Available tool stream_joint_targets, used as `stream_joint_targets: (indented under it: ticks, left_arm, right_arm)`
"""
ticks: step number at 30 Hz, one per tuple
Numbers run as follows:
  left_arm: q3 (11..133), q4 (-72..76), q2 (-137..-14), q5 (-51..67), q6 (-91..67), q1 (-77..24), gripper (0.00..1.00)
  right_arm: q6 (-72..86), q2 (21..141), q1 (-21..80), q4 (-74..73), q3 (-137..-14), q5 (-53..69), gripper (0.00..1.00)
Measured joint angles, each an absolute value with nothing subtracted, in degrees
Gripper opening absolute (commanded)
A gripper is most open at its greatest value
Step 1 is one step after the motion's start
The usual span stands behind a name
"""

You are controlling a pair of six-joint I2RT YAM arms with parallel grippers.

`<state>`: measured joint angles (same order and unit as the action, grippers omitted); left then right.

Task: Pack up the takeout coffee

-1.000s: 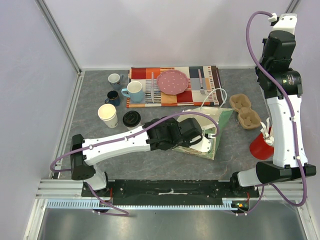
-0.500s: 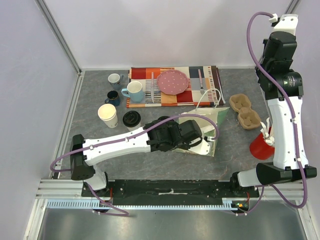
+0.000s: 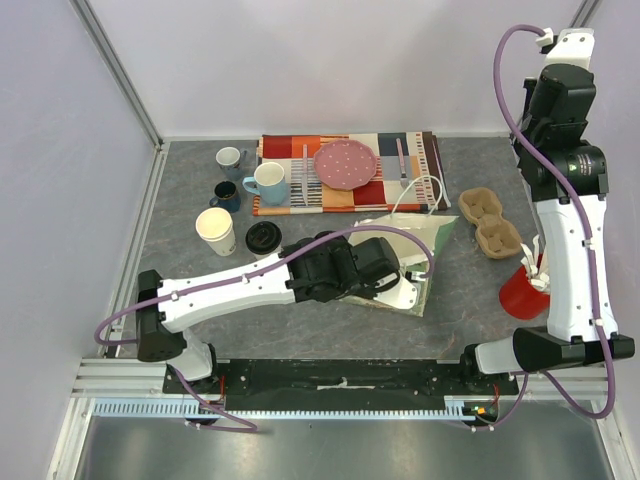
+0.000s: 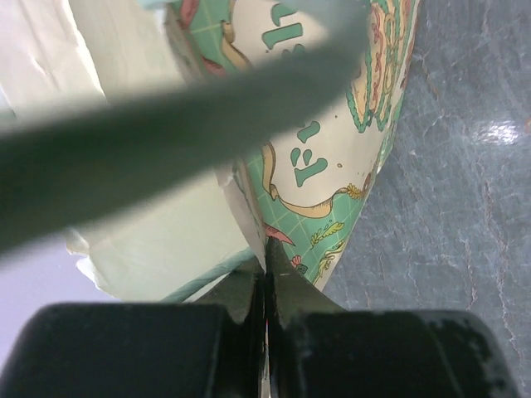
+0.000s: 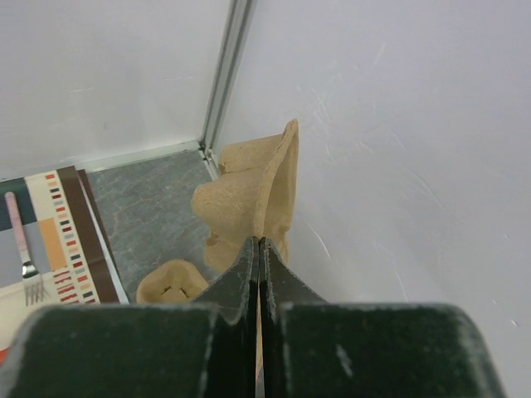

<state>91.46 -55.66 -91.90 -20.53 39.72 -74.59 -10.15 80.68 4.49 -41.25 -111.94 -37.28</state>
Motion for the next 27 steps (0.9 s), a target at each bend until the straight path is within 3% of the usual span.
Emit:
stream_joint_targets:
  ticks: [2,5,8,16,19,20,22,27]
  left_arm:
    - [92.9,-56.1,-92.0,-19.2,39.7,-74.6,0.02]
    - [94.6,-56.7,-92.3,-16.8,39.6,-74.6,0.19]
    - [95.9,-57.6,-92.6,-14.3,39.0,-74.6,0.45]
    - [101.1,-59.5,-93.9,-10.8,37.0,-74.6,0.68]
    - [104.9,-60.4,-94.2,-10.2,36.2,-74.6,0.79]
    - [106.4,-60.8,-94.2,-10.0,35.8,-74.6,0.86]
    - [109.3,-61.6,-94.3,-9.9,35.0,-74.6,0.91]
    - [114.1,-62.7,-94.2,-9.0,33.4,-74.6,0.91]
  right_arm:
    - [-10.2,80.4,4.5,-41.2,-111.7,-35.6,0.0]
    - [-10.3,79.7,5.2,-41.2,-110.8,-33.1,0.0]
    - [-10.4,79.0,6.8,-41.3,-109.6,-31.0,0.0]
    - [-11.0,77.5,13.4,-43.0,-108.4,-26.7,0.0]
    - [-11.0,76.2,14.3,-44.5,-108.4,-25.1,0.0]
    - [-10.9,75.7,14.5,-45.0,-108.5,-24.4,0.0]
    - [-10.7,74.5,14.8,-46.0,-108.8,-22.8,0.0]
    - [-9.8,71.2,14.9,-47.8,-109.9,-17.4,0.0]
